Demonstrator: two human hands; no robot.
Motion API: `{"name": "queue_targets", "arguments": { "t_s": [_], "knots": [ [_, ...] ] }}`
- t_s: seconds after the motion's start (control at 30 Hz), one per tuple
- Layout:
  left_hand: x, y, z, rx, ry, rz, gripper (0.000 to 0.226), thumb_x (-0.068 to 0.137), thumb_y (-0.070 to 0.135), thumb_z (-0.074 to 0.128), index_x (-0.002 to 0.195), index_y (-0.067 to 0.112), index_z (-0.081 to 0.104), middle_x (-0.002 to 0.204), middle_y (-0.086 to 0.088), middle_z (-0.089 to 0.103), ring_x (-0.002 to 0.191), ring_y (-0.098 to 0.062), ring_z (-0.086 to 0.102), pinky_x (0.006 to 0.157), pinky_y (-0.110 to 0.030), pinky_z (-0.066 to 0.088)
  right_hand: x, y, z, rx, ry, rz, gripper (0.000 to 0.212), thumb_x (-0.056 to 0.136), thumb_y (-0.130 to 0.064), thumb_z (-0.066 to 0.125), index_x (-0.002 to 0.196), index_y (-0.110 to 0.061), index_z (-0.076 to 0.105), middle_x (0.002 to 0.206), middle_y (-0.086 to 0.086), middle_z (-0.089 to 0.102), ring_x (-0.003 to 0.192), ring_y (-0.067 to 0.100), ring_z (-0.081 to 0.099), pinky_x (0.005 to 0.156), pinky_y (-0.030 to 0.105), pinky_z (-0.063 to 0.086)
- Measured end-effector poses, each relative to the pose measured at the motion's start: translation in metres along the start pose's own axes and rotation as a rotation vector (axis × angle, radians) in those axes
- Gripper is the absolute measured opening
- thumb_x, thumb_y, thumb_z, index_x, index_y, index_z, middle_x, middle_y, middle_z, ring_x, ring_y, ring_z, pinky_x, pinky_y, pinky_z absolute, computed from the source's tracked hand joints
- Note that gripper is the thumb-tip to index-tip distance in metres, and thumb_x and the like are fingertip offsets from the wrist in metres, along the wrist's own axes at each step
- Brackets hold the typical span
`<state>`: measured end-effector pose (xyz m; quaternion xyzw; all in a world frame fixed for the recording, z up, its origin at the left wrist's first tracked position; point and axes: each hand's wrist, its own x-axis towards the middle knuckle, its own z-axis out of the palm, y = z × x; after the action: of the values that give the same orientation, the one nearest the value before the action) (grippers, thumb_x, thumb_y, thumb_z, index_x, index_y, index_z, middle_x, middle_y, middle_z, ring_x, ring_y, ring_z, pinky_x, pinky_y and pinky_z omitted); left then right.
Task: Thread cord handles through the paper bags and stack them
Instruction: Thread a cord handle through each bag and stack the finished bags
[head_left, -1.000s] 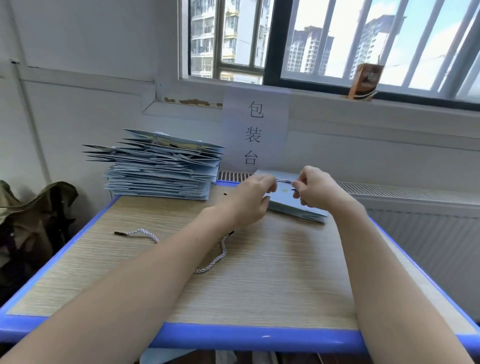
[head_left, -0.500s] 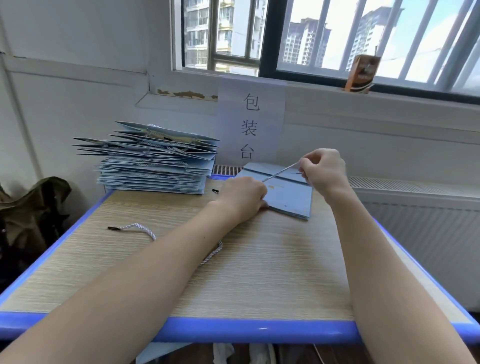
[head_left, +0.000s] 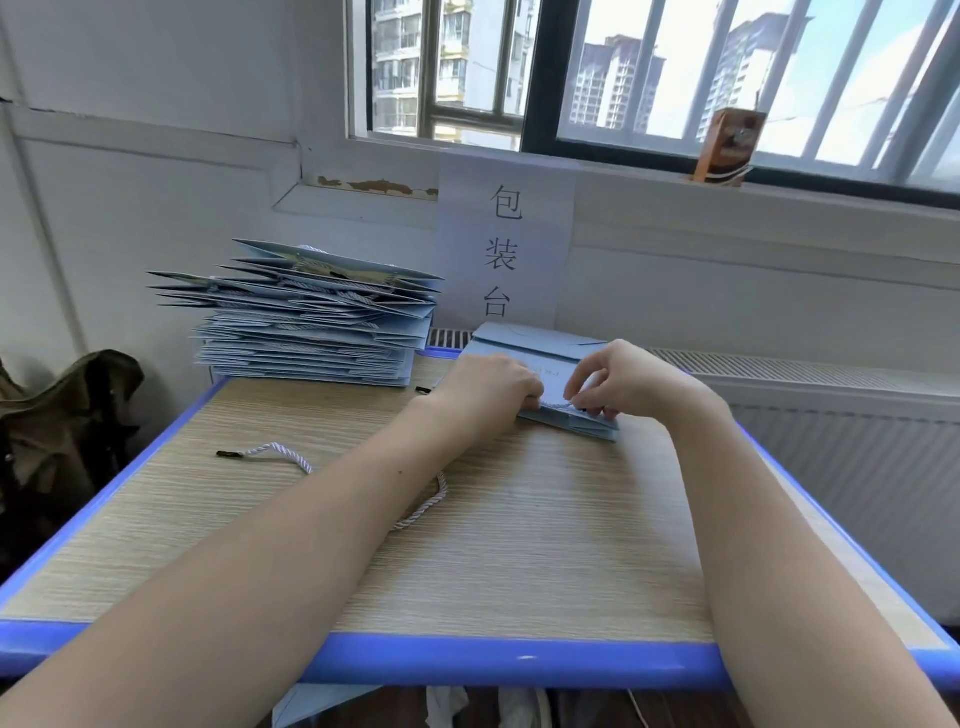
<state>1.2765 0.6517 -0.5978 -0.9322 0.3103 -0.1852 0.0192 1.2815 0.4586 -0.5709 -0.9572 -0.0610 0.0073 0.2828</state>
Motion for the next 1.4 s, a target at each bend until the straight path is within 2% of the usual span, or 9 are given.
{"name": "queue_targets", "arguments": {
  "t_s": [0.17, 0.6, 0.7, 0.77, 0.87, 0.97, 1.2, 1.3, 1.4],
  "knots": [
    [-0.001, 0.000, 0.001, 0.020, 0.024, -0.017, 0.020, 0.106, 0.024, 0.043, 0.106, 0.023, 0.063, 0.089, 0.007, 0.047, 0.092, -0.020, 0.052, 0.068, -0.032, 0.031, -0.003, -0.005, 0.001, 0.101, 0.023, -0.032, 0.006, 0.079, -0.010, 0.080, 0.080, -0.009, 0.074, 0.065, 0.005, 0.069, 0.058, 0.014, 0.058, 0.058, 0.030, 0.049],
    [-0.004, 0.003, -0.004, 0.024, 0.093, -0.113, 0.020, 0.103, 0.019, 0.045, 0.107, 0.029, 0.061, 0.086, 0.008, 0.053, 0.084, -0.019, 0.052, 0.066, -0.030, 0.027, -0.007, -0.009, -0.001, 0.074, -0.003, -0.015, 0.021, 0.084, -0.027, 0.081, 0.074, -0.011, 0.072, 0.060, 0.001, 0.053, 0.059, 0.015, 0.047, 0.057, 0.025, 0.042],
    [-0.005, 0.004, -0.007, 0.018, 0.115, -0.149, 0.021, 0.103, 0.018, 0.045, 0.110, 0.027, 0.062, 0.095, 0.004, 0.064, 0.087, -0.019, 0.056, 0.066, -0.031, 0.026, -0.016, -0.015, -0.008, 0.029, 0.002, -0.010, 0.041, 0.091, -0.050, 0.067, 0.070, -0.015, 0.071, 0.067, 0.004, 0.053, 0.062, 0.018, 0.045, 0.060, 0.025, 0.039],
    [-0.006, 0.005, -0.009, 0.018, 0.135, -0.189, 0.023, 0.100, 0.014, 0.046, 0.110, 0.027, 0.062, 0.095, 0.002, 0.064, 0.083, -0.020, 0.053, 0.064, -0.031, 0.025, -0.022, -0.019, -0.014, 0.010, -0.022, -0.034, 0.053, 0.086, -0.057, 0.069, 0.056, -0.016, 0.055, 0.070, 0.017, 0.040, 0.064, 0.024, 0.036, 0.061, 0.030, 0.030],
    [-0.008, 0.007, -0.012, 0.029, 0.193, -0.234, 0.022, 0.098, 0.013, 0.047, 0.107, 0.025, 0.063, 0.090, 0.001, 0.062, 0.083, -0.023, 0.057, 0.064, -0.031, 0.026, -0.020, -0.020, -0.016, -0.001, 0.001, -0.110, 0.020, 0.078, -0.030, 0.084, 0.062, -0.024, 0.073, 0.059, 0.005, 0.054, 0.063, 0.016, 0.044, 0.063, 0.029, 0.033],
    [-0.008, 0.010, -0.013, 0.042, 0.280, -0.241, 0.019, 0.098, 0.014, 0.047, 0.103, 0.023, 0.063, 0.094, 0.000, 0.067, 0.090, -0.025, 0.060, 0.065, -0.032, 0.027, -0.014, -0.020, -0.014, -0.011, 0.116, -0.158, 0.019, 0.080, -0.012, 0.078, 0.067, -0.026, 0.077, 0.061, -0.003, 0.062, 0.064, 0.013, 0.048, 0.063, 0.027, 0.037],
    [-0.007, 0.003, -0.010, -0.047, 0.341, -0.216, 0.021, 0.104, 0.033, 0.046, 0.100, 0.017, 0.061, 0.097, -0.002, 0.066, 0.095, -0.025, 0.057, 0.072, -0.034, 0.035, -0.013, -0.016, -0.010, 0.016, 0.092, -0.123, 0.018, 0.085, -0.023, 0.077, 0.068, -0.019, 0.077, 0.065, 0.005, 0.053, 0.062, 0.015, 0.044, 0.062, 0.029, 0.036],
    [-0.008, -0.011, -0.015, -0.256, 0.429, -0.255, 0.021, 0.101, 0.030, 0.052, 0.103, 0.010, 0.059, 0.100, -0.006, 0.059, 0.099, -0.026, 0.051, 0.083, -0.037, 0.043, -0.010, -0.014, -0.008, 0.042, 0.182, -0.099, 0.016, 0.088, -0.017, 0.073, 0.073, -0.014, 0.075, 0.063, 0.002, 0.057, 0.061, 0.015, 0.048, 0.057, 0.025, 0.038],
    [-0.013, -0.025, -0.020, -0.291, 0.342, -0.374, 0.028, 0.102, 0.033, 0.050, 0.111, 0.006, 0.054, 0.108, -0.011, 0.056, 0.105, -0.027, 0.048, 0.091, -0.037, 0.042, -0.006, -0.009, -0.007, 0.042, 0.322, -0.088, 0.015, 0.091, -0.015, 0.069, 0.079, -0.008, 0.075, 0.068, 0.003, 0.062, 0.065, 0.015, 0.053, 0.054, 0.023, 0.039]
  ]
}}
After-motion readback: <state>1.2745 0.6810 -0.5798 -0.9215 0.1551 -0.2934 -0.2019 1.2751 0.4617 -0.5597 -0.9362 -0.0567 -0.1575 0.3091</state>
